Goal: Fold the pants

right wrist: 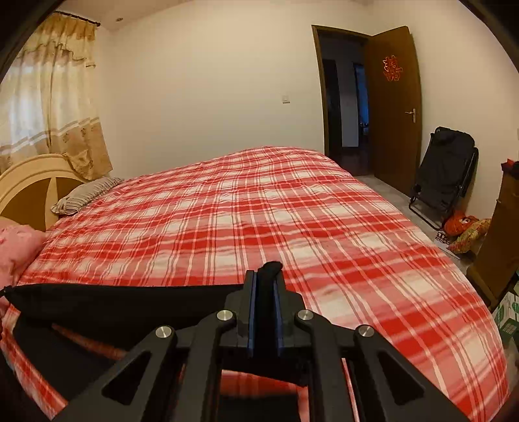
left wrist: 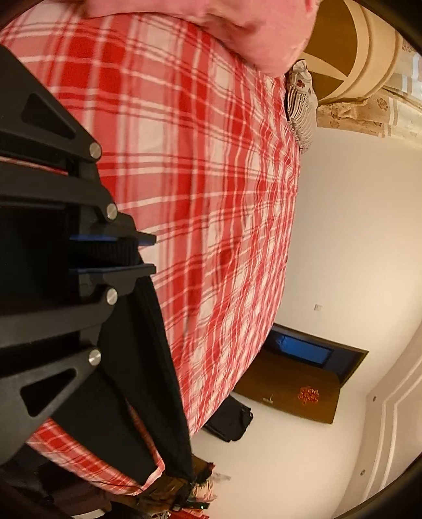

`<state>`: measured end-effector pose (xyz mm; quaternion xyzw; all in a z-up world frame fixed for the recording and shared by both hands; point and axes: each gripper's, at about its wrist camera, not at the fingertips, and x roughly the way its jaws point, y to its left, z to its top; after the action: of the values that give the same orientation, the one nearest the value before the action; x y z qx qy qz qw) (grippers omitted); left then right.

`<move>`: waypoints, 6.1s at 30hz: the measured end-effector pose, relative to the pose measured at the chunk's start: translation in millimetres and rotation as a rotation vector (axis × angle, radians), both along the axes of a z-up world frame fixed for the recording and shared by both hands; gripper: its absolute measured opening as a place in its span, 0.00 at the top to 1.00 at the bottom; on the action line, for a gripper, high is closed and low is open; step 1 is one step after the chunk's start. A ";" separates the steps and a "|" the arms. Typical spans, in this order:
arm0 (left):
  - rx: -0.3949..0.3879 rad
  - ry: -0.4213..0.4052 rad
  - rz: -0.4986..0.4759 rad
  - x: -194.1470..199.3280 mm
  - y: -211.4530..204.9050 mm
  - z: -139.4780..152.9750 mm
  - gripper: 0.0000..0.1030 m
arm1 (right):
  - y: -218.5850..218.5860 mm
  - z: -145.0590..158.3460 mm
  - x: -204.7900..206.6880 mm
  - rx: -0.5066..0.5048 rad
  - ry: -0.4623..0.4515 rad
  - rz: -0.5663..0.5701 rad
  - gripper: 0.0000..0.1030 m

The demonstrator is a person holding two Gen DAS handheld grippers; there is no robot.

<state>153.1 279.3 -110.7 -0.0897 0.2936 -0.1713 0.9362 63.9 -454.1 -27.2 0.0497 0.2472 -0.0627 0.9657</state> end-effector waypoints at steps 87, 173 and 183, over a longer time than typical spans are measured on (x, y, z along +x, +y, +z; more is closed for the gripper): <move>0.300 0.100 -0.819 -86.8 -370.8 -17.9 0.64 | 26.2 -50.0 -114.3 0.384 0.113 -0.250 0.52; 0.217 0.243 -0.848 -64.5 -389.3 -50.3 0.97 | -12.6 -75.8 -145.1 0.502 0.142 -0.310 0.65; 0.217 0.243 -0.844 -64.3 -390.3 -51.0 0.97 | -53.1 -58.4 -82.1 0.588 0.203 -0.265 0.63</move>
<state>88.8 -111.0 -161.7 0.1173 0.4287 -0.4944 0.7470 -18.1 -507.2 -85.6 0.3514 0.3408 -0.1182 0.8640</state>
